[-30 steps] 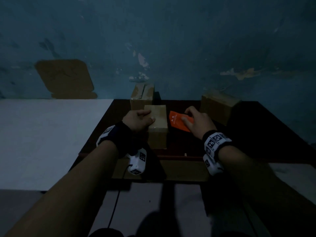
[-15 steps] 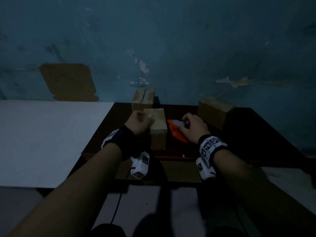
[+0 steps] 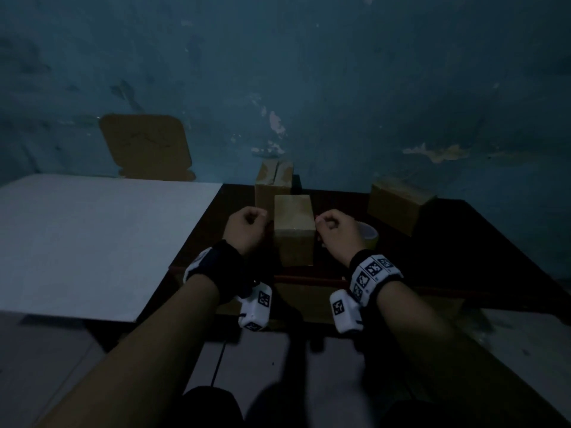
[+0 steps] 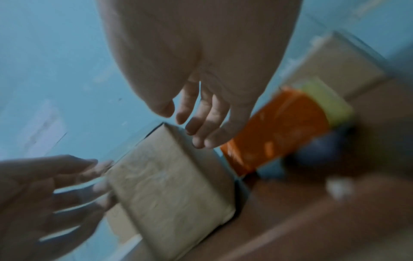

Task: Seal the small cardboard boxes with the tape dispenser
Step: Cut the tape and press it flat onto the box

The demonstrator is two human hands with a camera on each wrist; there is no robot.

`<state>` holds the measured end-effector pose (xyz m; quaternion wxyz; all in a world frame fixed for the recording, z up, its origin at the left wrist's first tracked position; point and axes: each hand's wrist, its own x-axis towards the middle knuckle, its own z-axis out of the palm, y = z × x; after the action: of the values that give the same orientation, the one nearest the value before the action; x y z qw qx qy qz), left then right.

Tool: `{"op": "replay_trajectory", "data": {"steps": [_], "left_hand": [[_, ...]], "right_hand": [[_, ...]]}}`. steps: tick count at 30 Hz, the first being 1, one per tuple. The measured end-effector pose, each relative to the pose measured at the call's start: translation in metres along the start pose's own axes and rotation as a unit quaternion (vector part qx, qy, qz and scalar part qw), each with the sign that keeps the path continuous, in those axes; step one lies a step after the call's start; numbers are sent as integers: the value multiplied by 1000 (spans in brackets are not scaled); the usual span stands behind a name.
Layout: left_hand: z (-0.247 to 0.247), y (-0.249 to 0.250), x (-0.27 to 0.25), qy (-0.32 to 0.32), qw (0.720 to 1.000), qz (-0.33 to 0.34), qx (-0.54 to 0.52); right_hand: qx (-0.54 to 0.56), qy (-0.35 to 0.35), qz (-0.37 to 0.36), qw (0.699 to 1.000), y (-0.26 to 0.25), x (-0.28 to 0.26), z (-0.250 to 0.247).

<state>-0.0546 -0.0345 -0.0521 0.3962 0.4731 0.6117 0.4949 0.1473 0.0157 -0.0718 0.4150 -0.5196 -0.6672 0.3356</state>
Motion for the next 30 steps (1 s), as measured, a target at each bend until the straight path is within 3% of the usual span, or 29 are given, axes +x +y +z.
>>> {"op": "replay_trajectory", "data": {"steps": [4, 10, 14, 19, 25, 30], "left_hand": [[6, -5, -9, -2, 1000, 17, -18], [10, -17, -19, -20, 998, 7, -64], [9, -21, -15, -32, 997, 26, -59], [1, -16, -6, -93, 993, 74, -5], [1, -22, 1, -126, 983, 115, 62], [1, -25, 5, -134, 985, 101, 48]], "right_hand": [[89, 47, 18, 995, 5, -13, 12], [113, 91, 29, 989, 24, -24, 18], [137, 56, 22, 989, 23, -26, 15], [180, 15, 25, 983, 22, -22, 7], [141, -37, -5, 989, 30, -16, 0], [123, -39, -22, 991, 27, -16, -3]]}}
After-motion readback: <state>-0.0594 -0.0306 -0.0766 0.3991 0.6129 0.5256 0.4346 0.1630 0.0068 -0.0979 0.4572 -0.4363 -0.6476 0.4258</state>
